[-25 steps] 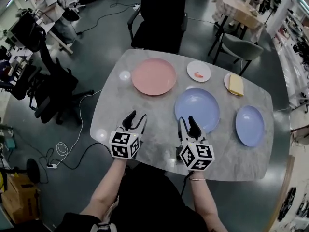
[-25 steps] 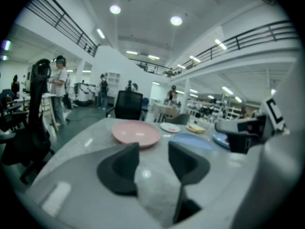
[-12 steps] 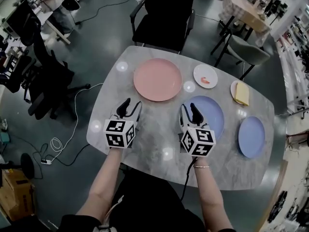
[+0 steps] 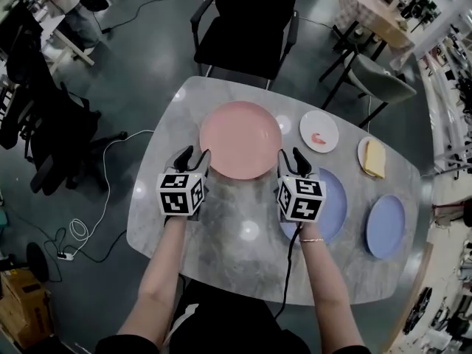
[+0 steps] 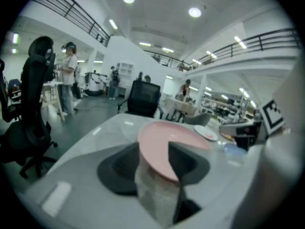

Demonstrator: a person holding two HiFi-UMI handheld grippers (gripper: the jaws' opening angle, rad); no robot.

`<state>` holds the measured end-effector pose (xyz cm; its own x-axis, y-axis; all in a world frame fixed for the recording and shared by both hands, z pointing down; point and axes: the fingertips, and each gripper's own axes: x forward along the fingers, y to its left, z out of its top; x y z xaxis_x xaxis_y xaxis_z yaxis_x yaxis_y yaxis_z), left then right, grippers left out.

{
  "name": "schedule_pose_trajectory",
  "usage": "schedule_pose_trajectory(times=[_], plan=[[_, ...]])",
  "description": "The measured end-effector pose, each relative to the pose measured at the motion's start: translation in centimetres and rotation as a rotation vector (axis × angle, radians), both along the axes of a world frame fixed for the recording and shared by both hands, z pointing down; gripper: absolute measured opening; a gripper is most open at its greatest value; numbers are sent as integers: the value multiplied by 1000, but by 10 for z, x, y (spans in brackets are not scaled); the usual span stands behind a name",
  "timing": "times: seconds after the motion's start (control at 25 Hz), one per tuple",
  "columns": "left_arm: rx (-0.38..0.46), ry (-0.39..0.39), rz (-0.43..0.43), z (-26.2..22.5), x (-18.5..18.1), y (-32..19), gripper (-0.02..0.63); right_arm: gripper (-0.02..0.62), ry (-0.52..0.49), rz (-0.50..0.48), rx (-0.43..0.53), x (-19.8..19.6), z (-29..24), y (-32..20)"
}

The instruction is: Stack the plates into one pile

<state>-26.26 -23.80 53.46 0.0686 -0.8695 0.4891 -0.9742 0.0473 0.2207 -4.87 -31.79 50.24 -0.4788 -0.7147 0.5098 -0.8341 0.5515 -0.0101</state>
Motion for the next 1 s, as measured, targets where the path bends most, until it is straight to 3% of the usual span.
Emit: schedule_pose_trajectory(times=[0.48, 0.8, 1.0], plan=[[-91, 45, -15, 41, -19, -37, 192, 135, 201, 38, -129, -14, 61, -46], [-147, 34, 36, 54, -9, -48, 192, 140, 232, 11, -235, -21, 79, -49], [-159, 2, 49, 54, -3, -49, 173, 130, 225, 4, -235, -24, 80, -49]])
